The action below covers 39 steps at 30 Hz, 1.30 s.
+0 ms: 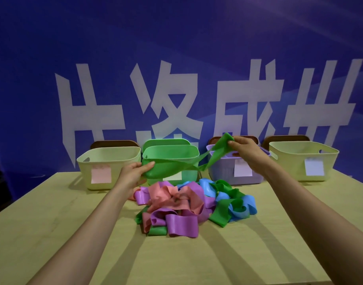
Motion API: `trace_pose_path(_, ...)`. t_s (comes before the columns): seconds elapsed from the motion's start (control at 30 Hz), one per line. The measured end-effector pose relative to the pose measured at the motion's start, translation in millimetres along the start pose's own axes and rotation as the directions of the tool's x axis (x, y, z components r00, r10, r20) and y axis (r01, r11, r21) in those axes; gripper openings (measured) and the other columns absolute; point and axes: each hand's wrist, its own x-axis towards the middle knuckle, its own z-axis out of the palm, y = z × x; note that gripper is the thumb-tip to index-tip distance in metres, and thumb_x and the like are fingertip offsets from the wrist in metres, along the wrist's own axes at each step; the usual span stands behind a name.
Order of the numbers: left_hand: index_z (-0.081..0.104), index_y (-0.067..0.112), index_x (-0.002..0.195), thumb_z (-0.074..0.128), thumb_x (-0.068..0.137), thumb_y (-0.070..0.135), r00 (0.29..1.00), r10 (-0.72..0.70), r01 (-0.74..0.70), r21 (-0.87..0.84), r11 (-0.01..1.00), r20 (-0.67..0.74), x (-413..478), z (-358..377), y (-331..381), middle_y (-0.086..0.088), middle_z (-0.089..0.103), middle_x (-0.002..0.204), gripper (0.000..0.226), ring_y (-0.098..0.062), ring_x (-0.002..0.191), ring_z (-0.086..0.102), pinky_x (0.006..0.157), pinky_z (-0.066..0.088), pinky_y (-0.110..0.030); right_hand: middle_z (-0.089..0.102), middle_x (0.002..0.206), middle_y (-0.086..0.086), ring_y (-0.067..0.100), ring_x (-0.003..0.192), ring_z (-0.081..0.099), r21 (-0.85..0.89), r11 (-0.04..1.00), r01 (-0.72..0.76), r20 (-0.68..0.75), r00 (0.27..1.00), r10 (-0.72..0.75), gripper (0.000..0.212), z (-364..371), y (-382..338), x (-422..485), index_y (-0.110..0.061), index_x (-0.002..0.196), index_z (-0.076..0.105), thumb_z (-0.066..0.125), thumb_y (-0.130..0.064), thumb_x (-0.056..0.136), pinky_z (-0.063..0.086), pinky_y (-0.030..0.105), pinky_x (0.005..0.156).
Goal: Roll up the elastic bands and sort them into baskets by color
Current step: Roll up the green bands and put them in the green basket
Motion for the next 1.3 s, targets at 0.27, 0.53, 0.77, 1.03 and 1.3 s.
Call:
trace_pose_path(0.27, 0.061, 0.006, 0.107, 0.068, 0.084, 0.040, 0.986, -0.148, 0.118, 0.294, 0.949, 0.080, -30, -14, -11, -0.010, 0.061, 0.098, 0.042, -0.022, 0.075, 0.060, 0.064, 0.054, -0.030, 0.061, 0.085, 0.009, 0.021, 0.081, 0.062, 0.171, 0.985, 0.012, -0.091, 0.996, 0.003, 0.015, -4, -29, -20, -0.011, 0.085, 0.056, 0.048, -0.009, 0.098, 0.052, 0.027, 0.069)
trace_pose_path(0.53, 0.062, 0.010, 0.106, 0.067, 0.086, 0.018, 0.940, 0.079, -0.195, 0.331, 0.923, 0.331, -72, 25, 10, -0.002, 0.064, 0.097, 0.022, -0.013, 0.086, 0.059, 0.065, 0.050, -0.017, 0.065, 0.092, 0.008, 0.014, 0.083, 0.064, 0.092, 0.990, 0.110, 0.156, 0.980, -0.124, 0.020, 17, -64, -54, -0.001, 0.111, 0.061, 0.047, -0.001, 0.096, 0.055, 0.020, 0.077)
trace_pose_path(0.77, 0.062, 0.016, 0.108, 0.066, 0.086, 0.038, 0.874, 0.375, -0.433, 0.147, 0.889, 0.309, -98, 84, 63, 0.003, 0.065, 0.103, 0.032, -0.009, 0.095, 0.060, 0.084, 0.050, -0.030, 0.063, 0.096, 0.007, 0.020, 0.092, 0.063, 0.083, 0.986, 0.146, 0.159, 0.975, -0.158, 0.028, 23, -69, -69, 0.003, 0.118, 0.057, 0.052, 0.008, 0.091, 0.054, 0.027, 0.083)
trace_pose_path(1.03, 0.065, 0.014, 0.088, 0.067, 0.086, 0.015, 0.864, 0.393, -0.397, -0.053, 0.916, 0.314, -108, 89, 91, 0.000, 0.066, 0.082, 0.002, -0.012, 0.074, 0.063, 0.067, 0.053, -0.022, 0.064, 0.110, 0.013, 0.024, 0.102, 0.066, 0.103, 0.969, 0.223, 0.227, 0.944, -0.241, 0.026, 6, -85, -84, -0.007, 0.116, 0.058, 0.058, -0.003, 0.091, 0.055, 0.034, 0.089)
trace_pose_path(1.3, 0.062, 0.008, 0.101, 0.068, 0.084, 0.013, 0.846, 0.350, -0.313, -0.158, 0.937, 0.402, -135, 67, 112, -0.003, 0.068, 0.089, 0.019, -0.014, 0.078, 0.067, 0.062, 0.055, -0.022, 0.063, 0.093, 0.009, 0.017, 0.081, 0.063, 0.328, 0.929, 0.169, 0.306, 0.912, -0.274, 0.010, -2, -110, -121, -0.007, 0.096, 0.058, 0.059, -0.005, 0.087, 0.057, 0.021, 0.067)
